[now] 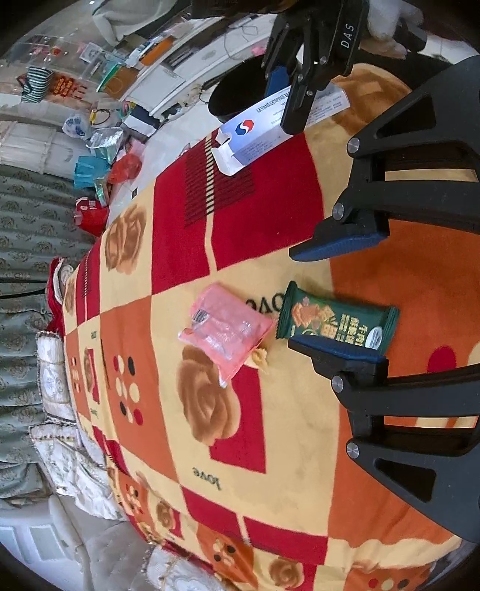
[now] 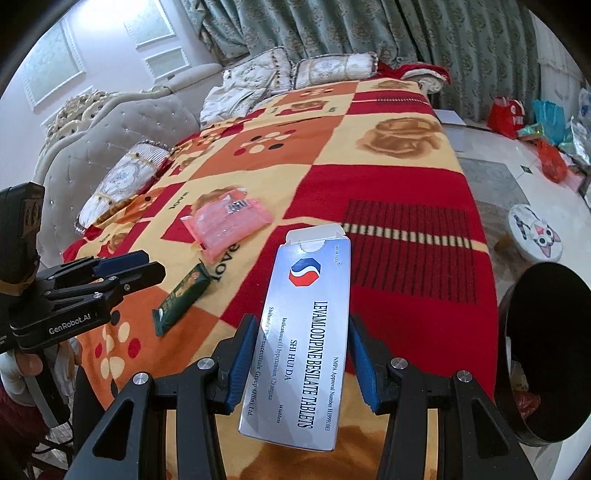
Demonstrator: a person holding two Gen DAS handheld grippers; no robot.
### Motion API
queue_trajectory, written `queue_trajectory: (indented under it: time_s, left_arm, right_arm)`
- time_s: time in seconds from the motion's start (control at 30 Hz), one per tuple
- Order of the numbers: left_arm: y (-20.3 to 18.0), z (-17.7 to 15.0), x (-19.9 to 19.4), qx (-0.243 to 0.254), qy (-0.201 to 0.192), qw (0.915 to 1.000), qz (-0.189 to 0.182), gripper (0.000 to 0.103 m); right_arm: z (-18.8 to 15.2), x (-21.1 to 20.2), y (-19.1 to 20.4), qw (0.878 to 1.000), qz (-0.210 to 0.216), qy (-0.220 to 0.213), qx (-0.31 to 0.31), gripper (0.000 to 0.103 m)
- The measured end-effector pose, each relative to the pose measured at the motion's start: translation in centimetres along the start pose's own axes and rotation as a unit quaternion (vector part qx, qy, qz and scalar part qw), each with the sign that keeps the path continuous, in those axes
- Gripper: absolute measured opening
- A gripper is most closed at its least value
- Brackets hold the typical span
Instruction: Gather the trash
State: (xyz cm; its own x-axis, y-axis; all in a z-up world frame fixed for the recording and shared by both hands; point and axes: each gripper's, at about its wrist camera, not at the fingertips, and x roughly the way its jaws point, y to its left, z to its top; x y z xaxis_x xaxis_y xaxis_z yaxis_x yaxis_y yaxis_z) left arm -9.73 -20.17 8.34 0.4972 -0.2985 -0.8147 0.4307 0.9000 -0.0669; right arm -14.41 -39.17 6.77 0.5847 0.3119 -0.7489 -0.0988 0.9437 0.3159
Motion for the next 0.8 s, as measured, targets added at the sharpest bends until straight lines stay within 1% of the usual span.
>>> queue_trajectory:
  time_s: [0.07, 0.13, 0.17, 0.2, 0.23, 0.27, 0.37, 0.47, 0.57, 0.8]
  left_arm:
    - [0.5, -0.2, 0.0, -0.007, 0.004, 1.0, -0.003, 0.04]
    - [1.0, -0.5, 0.5, -0.008, 0.019, 0.9998, -0.003, 0.041]
    - [1.6, -0.8, 1.0, -0.015, 0.032, 0.9994, -0.003, 0.049]
    - [2.1, -1.1, 1.5, -0.023, 0.041, 0.9989, -0.006, 0.061]
    - [2.5, -1.4, 2.0, -0.031, 0.051, 0.9982, -0.009, 0.064]
    - [3.1, -1.8, 2.8, -0.041, 0.06, 0.9973, -0.012, 0.064]
    - [3.4, -2.4, 4.3, -0.042, 0.073, 0.9964, -0.007, 0.064]
    - [3.2, -2.5, 5.3, -0.043, 0.083, 0.9956, -0.014, 0.064]
    - [2.7, -2.4, 5.8, -0.034, 0.073, 0.9968, -0.003, 0.064]
    - [2.5, -2.1, 6.2, -0.03, 0.061, 0.9977, 0.004, 0.064]
  right_arm:
    - [-0.1, -0.1, -0.2, 1.0, 0.002, -0.001, 0.002, 0.048]
    - [-0.2, -0.1, -0.3, 1.0, 0.004, -0.001, 0.005, 0.048]
    - [-0.2, -0.1, -0.4, 1.0, 0.005, -0.001, 0.006, 0.048]
    - [-0.2, 0.0, -0.4, 1.0, 0.007, 0.0, 0.008, 0.048]
    - [-0.2, 0.1, -0.5, 1.0, 0.008, 0.001, 0.008, 0.048]
    - [-0.2, 0.1, -0.5, 1.0, 0.008, 0.002, 0.009, 0.048]
    - [-0.2, 0.4, -0.3, 1.0, 0.011, 0.007, 0.006, 0.048]
    - [-0.2, 0.7, -0.1, 1.0, 0.01, 0.013, 0.002, 0.048]
    - [-0.3, 1.0, 0.0, 1.0, 0.009, 0.018, -0.001, 0.048]
    - [-0.3, 2.4, -0.1, 0.999, 0.011, 0.034, 0.005, 0.048]
